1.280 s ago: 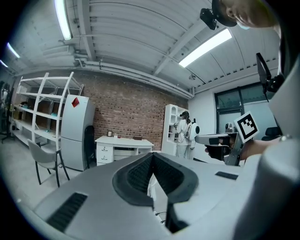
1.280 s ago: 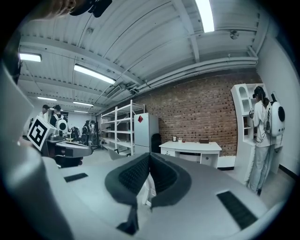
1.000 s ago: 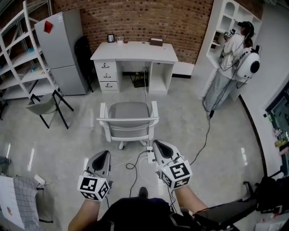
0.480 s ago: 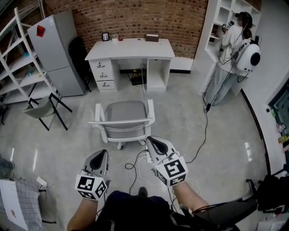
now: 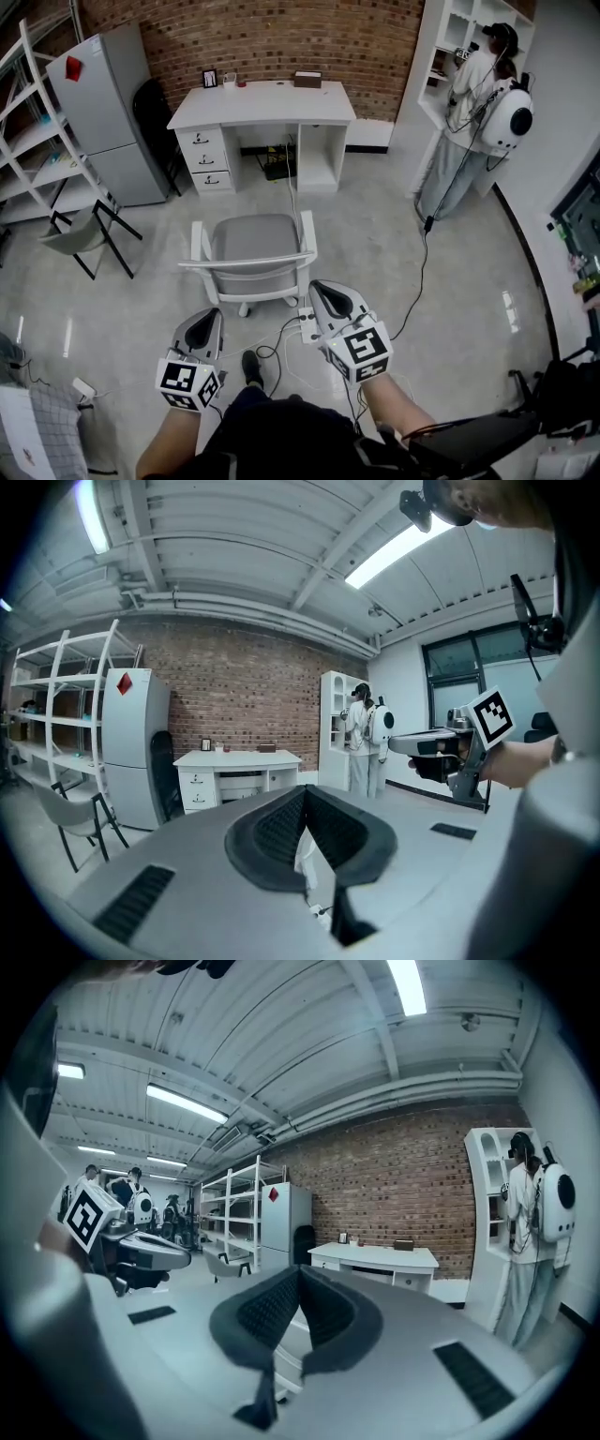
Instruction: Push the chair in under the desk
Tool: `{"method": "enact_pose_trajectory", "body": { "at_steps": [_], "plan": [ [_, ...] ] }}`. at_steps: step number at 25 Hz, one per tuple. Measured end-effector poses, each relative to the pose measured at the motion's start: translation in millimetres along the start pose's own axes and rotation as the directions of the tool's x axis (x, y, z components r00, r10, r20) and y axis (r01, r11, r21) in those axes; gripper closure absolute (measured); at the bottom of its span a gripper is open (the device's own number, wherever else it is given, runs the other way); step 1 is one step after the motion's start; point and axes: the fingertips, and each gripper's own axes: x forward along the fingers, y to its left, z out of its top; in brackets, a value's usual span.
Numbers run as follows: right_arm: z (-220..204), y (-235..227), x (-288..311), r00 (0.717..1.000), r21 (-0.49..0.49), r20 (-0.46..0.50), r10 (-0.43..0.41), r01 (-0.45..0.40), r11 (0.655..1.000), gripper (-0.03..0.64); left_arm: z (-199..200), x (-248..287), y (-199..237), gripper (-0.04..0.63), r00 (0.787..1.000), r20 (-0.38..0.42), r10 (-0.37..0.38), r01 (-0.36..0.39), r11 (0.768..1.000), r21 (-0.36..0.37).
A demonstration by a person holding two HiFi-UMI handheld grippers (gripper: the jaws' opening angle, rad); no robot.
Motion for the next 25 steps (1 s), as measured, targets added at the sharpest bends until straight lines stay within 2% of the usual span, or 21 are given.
{"method": "enact_pose_trajectory", "body": {
  "at_steps": [4,11,16,23,24,25],
  "plan": [
    [1.6,-2.7,23.0,1.000,-0.025,-0.008,-0.001,0.001,1.000,0.614,8.5,16.8,20.7,0.588,1.000,0.008,-0.017,0.016,0.999,0.038],
    [-4.3,-12.6,65.4,0.999,-0.037,-0.049,0.002,-0.004,0.999,0.605,13.8,46.5,57.5,0.588,1.000,0.012,-0.025,0.024,0.999,0.032],
    [-15.3,-14.4,101.9,0.994,-0.072,-0.110,0.026,-0.034,0.997,0.537,6.7,67.2,78.7,0.588,0.999,-0.013,-0.032,0.032,0.999,-0.009],
    [-51.5,-15.9,147.2,0.966,-0.138,-0.249,0.067,-0.104,0.985,0.480,-24.2,99.0,108.0,0.586,0.990,-0.130,-0.052,0.068,0.991,0.119],
    [-55.8,-14.2,153.9,0.961,-0.158,-0.266,0.077,-0.123,0.980,0.465,-30.1,104.1,112.6,0.575,0.986,-0.153,-0.060,0.082,0.986,0.144],
    [-60.5,-12.5,159.9,0.955,-0.179,-0.283,0.088,-0.143,0.973,0.445,-36.5,109.3,116.1,0.519,0.982,-0.177,-0.066,0.097,0.980,0.172]
  ]
}}
